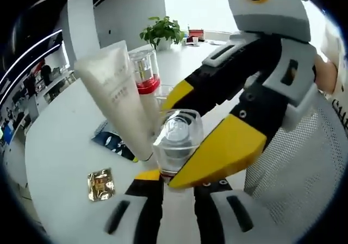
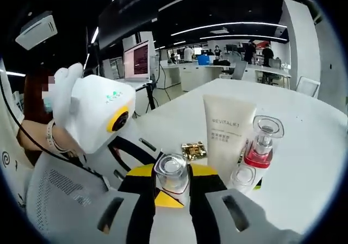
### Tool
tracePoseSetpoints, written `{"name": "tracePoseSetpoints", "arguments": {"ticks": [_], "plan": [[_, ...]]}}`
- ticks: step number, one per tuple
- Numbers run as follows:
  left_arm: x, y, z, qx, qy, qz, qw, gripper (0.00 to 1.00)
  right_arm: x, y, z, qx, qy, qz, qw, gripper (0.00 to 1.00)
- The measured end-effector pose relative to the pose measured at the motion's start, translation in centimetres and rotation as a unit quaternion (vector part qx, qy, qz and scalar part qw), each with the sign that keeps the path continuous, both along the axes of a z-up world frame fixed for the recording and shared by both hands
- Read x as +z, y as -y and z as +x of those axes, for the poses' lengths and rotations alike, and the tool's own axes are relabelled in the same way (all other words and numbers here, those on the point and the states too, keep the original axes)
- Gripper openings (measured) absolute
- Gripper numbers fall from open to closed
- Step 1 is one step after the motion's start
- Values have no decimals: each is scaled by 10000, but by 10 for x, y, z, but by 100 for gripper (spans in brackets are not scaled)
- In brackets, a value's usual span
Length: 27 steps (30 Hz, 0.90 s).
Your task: Arrange the skincare products in the storage area until every visible bottle or jar stands upright without overlapping.
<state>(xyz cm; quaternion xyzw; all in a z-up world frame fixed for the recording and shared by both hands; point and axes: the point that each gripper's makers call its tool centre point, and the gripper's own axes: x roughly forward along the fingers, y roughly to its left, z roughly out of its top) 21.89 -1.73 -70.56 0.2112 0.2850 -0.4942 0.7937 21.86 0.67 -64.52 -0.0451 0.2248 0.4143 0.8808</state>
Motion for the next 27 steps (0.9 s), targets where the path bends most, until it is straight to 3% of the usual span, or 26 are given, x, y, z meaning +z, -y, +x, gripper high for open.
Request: {"name": "tracePoseSetpoints", "arguments": {"ticks": [15, 22, 27], "plan": [[-19, 4, -1, -242, -178, -55, 9995, 19, -19, 5, 1, 17, -113, -262, 9996, 23], [-21, 7, -1, -250, -279, -287, 9989, 20, -21, 6, 3, -15, -120, -286, 9995, 23], [-20, 8, 0, -321, -113, -296, 9990, 20, -22, 6, 3, -2, -125, -281, 9995, 24]]}}
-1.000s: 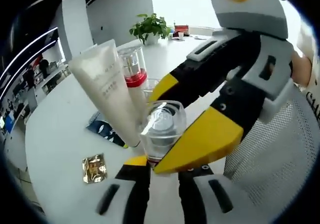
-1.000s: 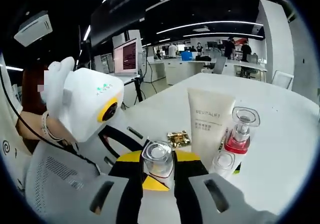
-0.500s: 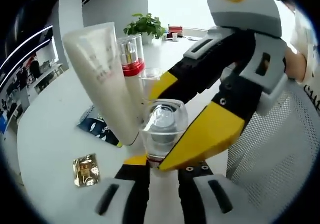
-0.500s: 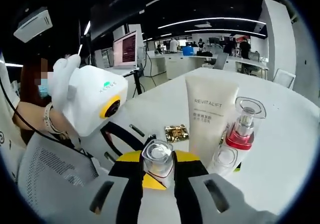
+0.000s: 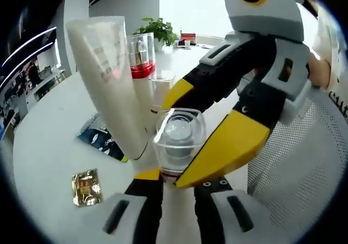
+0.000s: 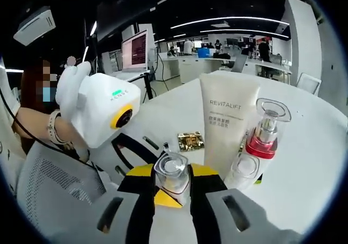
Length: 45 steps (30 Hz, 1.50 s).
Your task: Arrange the skincare products in the storage area until every visible bottle or jar stands upright without overlapping.
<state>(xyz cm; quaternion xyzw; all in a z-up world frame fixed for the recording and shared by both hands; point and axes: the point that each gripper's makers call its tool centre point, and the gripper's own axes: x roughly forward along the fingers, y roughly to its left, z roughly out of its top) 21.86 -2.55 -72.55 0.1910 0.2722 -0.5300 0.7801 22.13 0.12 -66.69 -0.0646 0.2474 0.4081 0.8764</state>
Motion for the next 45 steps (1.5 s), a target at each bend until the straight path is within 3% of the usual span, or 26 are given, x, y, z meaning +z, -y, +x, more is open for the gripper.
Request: {"name": "tracePoseSetpoints", "arguments": {"ticks": [16, 22, 27, 32, 35, 37, 41, 45], "plan": [[-3, -6, 5, 22, 249, 221, 9994, 23, 4, 6, -3, -19, 41, -23, 10000, 27], [-2, -10, 5, 94, 259, 300, 9992, 26, 5, 10, -13, 124, -13, -58, 9999, 28], [-2, -12, -1, 141, 118, 365, 9992, 31, -1, 15, -19, 234, -51, -238, 9994, 27], [0, -17, -3, 316, -31, 452, 9985, 25, -3, 21, -22, 328, -57, -389, 9987, 26], [0, -19, -4, 433, -85, 445, 9980, 29, -4, 26, -20, 364, -5, -511, 9980, 27], [-2, -22, -10, 612, -383, 447, 9964, 25, -5, 30, -18, 395, -9, -619, 9973, 27], [-4, -28, -8, 775, -405, 578, 9945, 19, -7, 36, -16, 435, -21, -736, 9963, 26], [-5, -27, -14, 817, -647, 578, 9929, 15, -7, 41, -14, 512, -115, -776, 9956, 25]]}}
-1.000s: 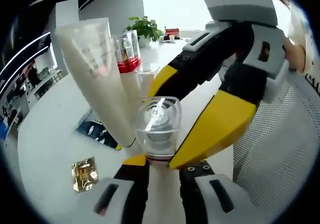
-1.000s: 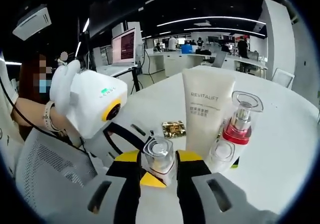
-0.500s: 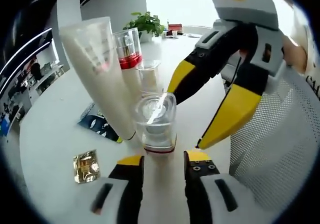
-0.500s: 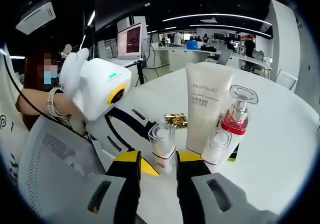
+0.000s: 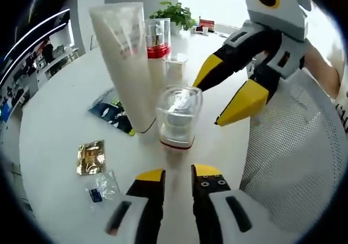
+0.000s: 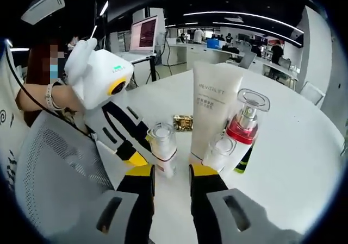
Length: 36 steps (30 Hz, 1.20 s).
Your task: Arrange the skincare products in the storage area until every visible bottle or jar stands upright without overlapping.
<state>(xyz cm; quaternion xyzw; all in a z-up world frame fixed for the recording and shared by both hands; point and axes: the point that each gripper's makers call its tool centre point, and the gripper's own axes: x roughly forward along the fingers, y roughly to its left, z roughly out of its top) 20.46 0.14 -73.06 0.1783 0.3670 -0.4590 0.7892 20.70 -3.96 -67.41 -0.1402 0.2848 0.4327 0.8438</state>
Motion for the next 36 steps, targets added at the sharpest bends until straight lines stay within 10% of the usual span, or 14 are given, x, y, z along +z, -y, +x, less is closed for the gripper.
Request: {"name": "tracePoseSetpoints", "arguments": {"ticks": [36], "plan": [[-8, 22, 21, 45, 37, 70, 10000, 7, -24, 39, 29, -206, -160, -613, 9978, 23]]}}
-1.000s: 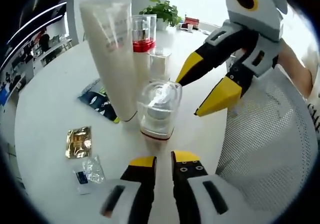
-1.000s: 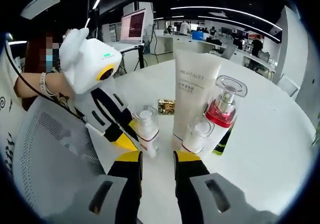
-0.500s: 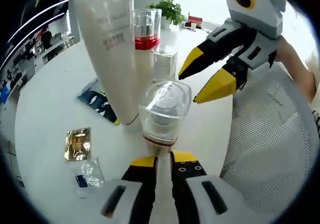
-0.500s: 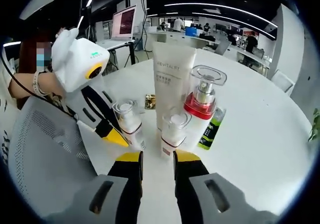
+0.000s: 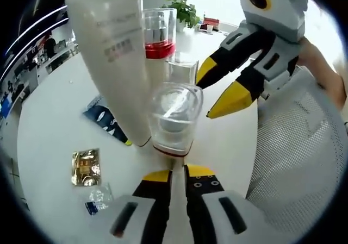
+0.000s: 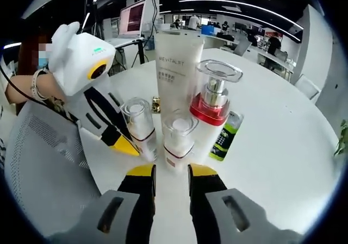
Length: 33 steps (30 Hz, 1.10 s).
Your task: Arrange the skincare products in the storage area until every visible bottle or jar stands upright without overlapping.
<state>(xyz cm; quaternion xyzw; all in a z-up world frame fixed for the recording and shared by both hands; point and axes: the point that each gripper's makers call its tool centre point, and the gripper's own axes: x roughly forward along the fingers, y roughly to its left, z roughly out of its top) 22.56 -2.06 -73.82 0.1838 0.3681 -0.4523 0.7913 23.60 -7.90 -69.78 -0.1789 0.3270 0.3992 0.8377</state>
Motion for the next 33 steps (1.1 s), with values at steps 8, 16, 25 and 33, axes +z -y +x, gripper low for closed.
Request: {"name": "tracePoseSetpoints", "arguments": {"ticks": [8, 16, 25, 33], "plan": [[0, 7, 4, -194, 130, 69, 9997, 9, -4, 1, 6, 122, -28, -140, 9998, 22], [0, 12, 9, -130, 120, -3, 9998, 7, -9, -3, 9, 203, -109, -157, 9996, 19], [-1, 14, 13, -168, 132, -1, 9998, 6, -16, -4, 10, 179, -159, -192, 9995, 18], [-3, 16, 16, -220, 172, 29, 9996, 7, -19, -4, 11, 110, -190, -129, 9997, 15]]}}
